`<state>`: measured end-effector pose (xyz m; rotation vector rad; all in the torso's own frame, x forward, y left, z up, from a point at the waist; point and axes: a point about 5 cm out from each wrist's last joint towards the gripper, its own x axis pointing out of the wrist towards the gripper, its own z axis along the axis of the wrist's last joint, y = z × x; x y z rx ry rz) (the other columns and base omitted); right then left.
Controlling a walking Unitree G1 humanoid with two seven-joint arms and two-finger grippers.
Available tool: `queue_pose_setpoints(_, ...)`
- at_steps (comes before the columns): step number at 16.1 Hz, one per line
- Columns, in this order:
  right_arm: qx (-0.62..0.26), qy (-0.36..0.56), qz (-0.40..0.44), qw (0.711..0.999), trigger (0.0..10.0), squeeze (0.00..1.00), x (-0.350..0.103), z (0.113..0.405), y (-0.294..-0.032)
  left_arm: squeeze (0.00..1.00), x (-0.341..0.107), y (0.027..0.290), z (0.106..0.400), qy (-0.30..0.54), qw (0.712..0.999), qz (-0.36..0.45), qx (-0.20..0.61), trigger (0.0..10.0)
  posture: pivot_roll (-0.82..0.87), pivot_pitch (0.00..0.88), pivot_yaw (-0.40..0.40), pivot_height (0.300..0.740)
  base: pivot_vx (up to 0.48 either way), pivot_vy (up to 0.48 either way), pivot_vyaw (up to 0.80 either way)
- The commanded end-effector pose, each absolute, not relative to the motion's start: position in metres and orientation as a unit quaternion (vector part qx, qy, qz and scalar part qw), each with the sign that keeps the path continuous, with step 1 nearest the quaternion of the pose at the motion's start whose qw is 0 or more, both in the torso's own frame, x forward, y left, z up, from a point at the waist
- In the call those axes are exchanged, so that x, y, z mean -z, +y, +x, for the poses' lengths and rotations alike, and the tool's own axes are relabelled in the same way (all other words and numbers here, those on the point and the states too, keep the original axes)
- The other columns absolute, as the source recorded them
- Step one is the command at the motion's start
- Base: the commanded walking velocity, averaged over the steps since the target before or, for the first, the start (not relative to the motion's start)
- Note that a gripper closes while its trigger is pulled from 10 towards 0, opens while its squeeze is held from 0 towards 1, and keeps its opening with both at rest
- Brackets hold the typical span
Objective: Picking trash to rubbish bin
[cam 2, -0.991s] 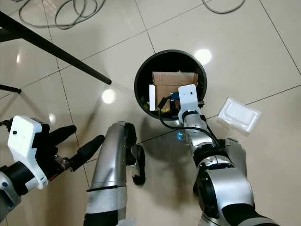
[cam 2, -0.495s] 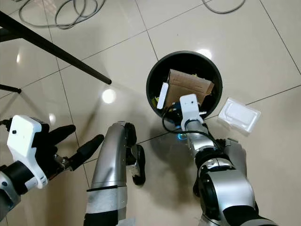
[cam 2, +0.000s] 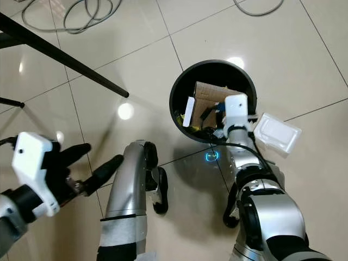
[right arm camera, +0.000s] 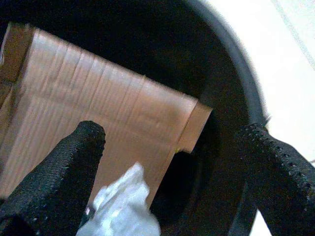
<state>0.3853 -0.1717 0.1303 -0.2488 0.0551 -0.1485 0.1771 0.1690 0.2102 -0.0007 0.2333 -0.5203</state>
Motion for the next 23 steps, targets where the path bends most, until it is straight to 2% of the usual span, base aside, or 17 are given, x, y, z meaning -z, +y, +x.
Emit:
queue_pose_setpoints(1, 0.071, 0.038, -0.127, 0.989, 10.0, 0.0, -0.116, 0.378, -0.17, 0.0, -0.204, 0.169, 0.178, 0.127, 0.96, -0.003, 0.25, 10.0, 0.44, 0.666, 0.239, 0.524, 0.0, 0.0, 0.0)
queue_pose_setpoints(7, 0.085, 0.0, -0.097, 0.992, 10.0, 0.0, -0.131, 0.381, -0.182, 0.0, -0.199, 0.16, 0.196, 0.109, 0.959, -0.017, 0.26, 10.0, 0.35, 0.594, 0.201, 0.534, 0.0, 0.0, 0.0)
queue_pose_setpoints(14, 0.118, -0.033, -0.104, 0.987, 10.0, 0.0, -0.151, 0.382, -0.213, 0.0, -0.185, 0.136, 0.234, 0.061, 0.958, -0.038, 0.278, 10.0, 0.19, 0.43, 0.12, 0.604, 0.0, 0.0, 0.0)
queue_pose_setpoints(21, 0.117, -0.081, -0.119, 0.983, 10.0, 0.0, -0.166, 0.377, -0.225, 0.0, -0.159, 0.131, 0.272, 0.008, 0.976, -0.018, 0.215, 10.0, 0.06, 0.269, 0.097, 0.669, 0.0, 0.0, 0.0)
queue_pose_setpoints(22, 0.122, -0.09, -0.116, 0.982, 10.0, 0.0, -0.167, 0.373, -0.227, 0.0, -0.158, 0.124, 0.284, -0.014, 0.977, -0.017, 0.21, 10.0, 0.02, 0.218, 0.084, 0.684, 0.0, 0.0, 0.0)
queue_pose_setpoints(23, 0.125, -0.092, -0.112, 0.981, 10.0, 0.0, -0.167, 0.372, -0.228, 0.0, -0.157, 0.122, 0.288, -0.021, 0.978, -0.018, 0.207, 10.0, 0.02, 0.213, 0.082, 0.689, 0.0, 0.0, 0.0)
